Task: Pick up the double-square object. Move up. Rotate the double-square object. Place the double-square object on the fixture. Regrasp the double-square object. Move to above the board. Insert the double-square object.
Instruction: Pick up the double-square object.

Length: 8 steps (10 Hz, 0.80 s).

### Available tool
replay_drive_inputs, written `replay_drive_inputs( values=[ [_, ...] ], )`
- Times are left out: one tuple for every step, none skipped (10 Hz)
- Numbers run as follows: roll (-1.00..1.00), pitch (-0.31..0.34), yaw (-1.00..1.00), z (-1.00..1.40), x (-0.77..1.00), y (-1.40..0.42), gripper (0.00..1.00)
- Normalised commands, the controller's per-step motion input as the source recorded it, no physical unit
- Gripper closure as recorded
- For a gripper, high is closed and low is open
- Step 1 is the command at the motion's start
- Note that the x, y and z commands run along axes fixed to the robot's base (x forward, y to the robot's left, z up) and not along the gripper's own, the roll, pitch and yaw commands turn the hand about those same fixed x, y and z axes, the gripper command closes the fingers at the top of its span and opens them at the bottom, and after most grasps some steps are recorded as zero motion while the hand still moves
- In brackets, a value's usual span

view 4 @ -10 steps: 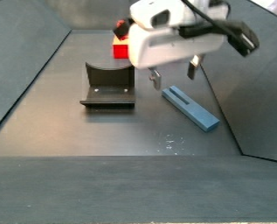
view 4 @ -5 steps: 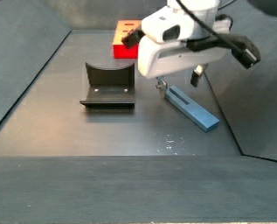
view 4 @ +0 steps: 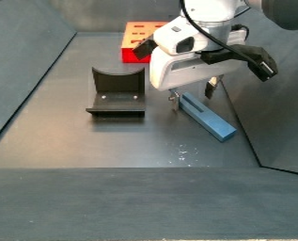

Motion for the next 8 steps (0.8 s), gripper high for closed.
replay_drive_inputs(
  values=[
    [0.00,-0.029,0.00,-0.06,0.00,0.00,0.00],
    [0.00,-0.203,0.00,-0.48,0.00,0.00,0.00],
    [-0.02,-0.109,0.00,-0.23,0.00,0.00,0.00],
    [0.00,-0.027,0.00,-0.03,0.00,0.00,0.00],
    [0.00,0.000,0.00,0.00,0.00,0.00,1.00],
    [0.00,0.000,0.00,0.00,0.00,0.00,1.00],
    [0.00,0.000,0.00,0.00,0.00,0.00,1.00],
    [0.00,0.000,0.00,0.00,0.00,0.00,1.00]
  ],
)
